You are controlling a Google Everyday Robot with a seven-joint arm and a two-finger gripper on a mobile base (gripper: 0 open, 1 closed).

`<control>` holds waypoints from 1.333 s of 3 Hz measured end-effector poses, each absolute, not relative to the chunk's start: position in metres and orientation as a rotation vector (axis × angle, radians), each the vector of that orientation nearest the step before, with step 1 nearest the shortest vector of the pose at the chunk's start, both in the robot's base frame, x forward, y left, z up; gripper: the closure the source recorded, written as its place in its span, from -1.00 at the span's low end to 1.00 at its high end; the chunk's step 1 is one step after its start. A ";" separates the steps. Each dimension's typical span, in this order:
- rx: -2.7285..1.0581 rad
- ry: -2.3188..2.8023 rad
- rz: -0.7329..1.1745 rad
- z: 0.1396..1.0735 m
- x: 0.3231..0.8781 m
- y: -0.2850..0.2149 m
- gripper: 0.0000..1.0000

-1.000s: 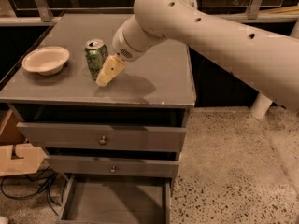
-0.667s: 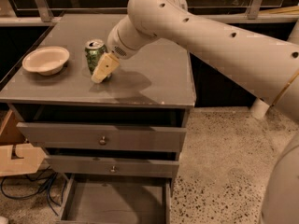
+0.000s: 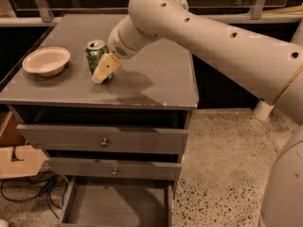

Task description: Place green can into bottom drawer

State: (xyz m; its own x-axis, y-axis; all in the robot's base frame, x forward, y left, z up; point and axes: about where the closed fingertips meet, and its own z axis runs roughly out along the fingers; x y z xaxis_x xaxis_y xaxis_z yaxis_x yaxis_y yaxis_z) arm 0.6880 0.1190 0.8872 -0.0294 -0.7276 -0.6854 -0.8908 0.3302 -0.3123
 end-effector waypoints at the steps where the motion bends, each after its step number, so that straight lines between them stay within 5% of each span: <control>1: -1.447 1.791 0.338 0.884 0.669 0.123 -1.00; 4: -1.470 1.755 0.398 0.885 0.687 0.148 -1.00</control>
Offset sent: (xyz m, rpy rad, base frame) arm -0.0306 0.0045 0.0031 0.0697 0.0425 0.0498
